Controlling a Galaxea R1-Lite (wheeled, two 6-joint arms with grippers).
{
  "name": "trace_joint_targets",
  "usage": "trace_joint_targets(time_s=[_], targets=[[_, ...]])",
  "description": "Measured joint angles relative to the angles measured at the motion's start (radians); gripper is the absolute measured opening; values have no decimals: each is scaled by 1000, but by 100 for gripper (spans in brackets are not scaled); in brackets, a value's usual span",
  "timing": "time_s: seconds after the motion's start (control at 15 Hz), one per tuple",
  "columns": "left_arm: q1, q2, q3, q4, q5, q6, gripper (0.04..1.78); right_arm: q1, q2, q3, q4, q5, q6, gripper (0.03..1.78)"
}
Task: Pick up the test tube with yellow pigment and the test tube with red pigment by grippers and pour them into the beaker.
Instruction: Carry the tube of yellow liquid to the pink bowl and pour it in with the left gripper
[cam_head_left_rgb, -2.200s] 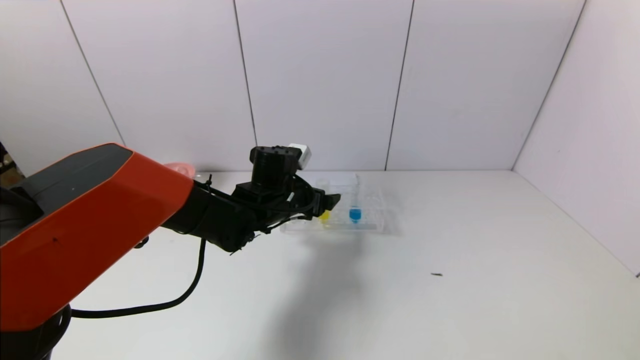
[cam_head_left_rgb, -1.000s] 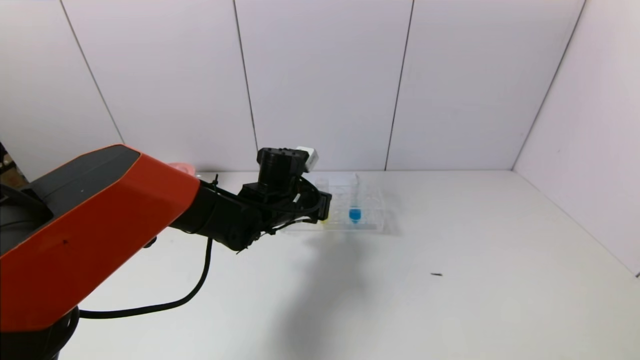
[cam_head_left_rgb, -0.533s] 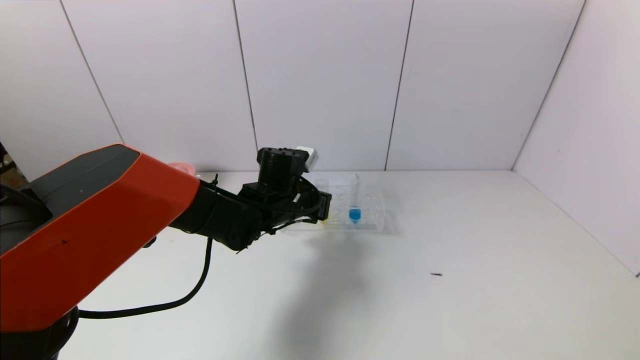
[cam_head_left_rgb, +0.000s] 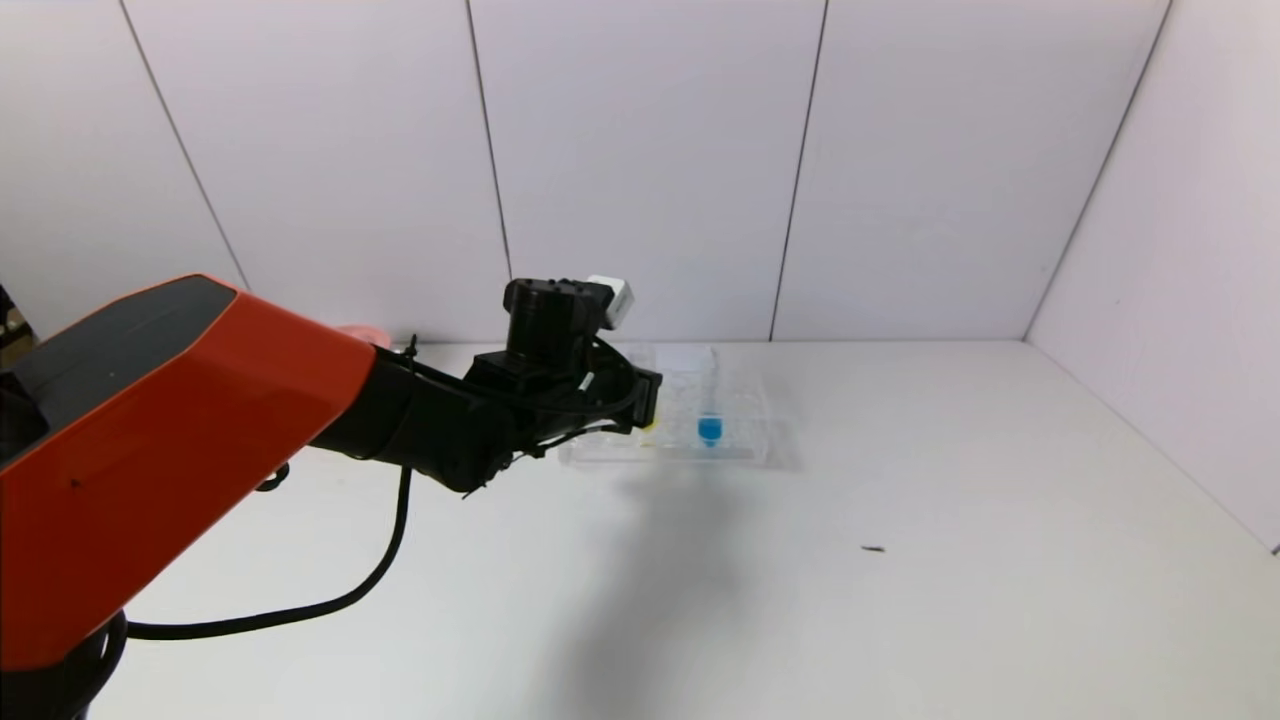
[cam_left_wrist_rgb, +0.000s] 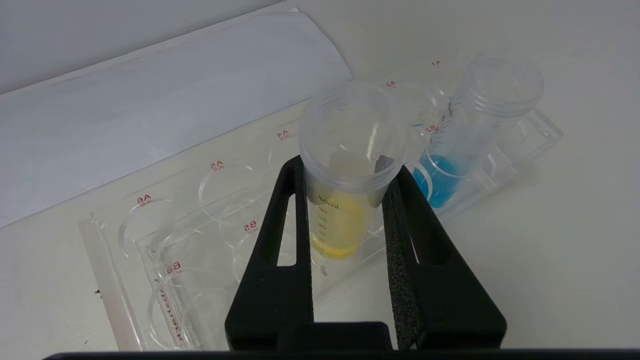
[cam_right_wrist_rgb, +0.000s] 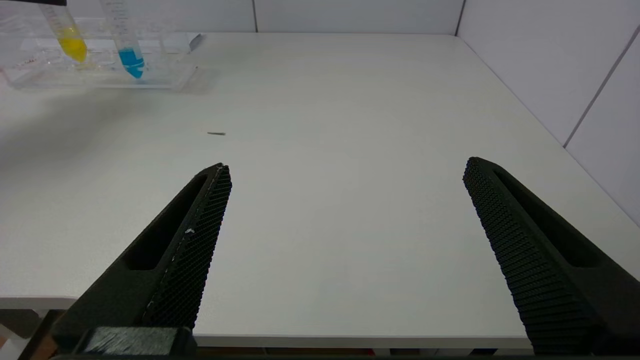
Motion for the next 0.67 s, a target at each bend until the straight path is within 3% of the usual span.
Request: trace_joint_targets(time_s=[0.67], targets=[[-1,-111,-7,32,-21,6,44,0,0,0,0,0,0,170]])
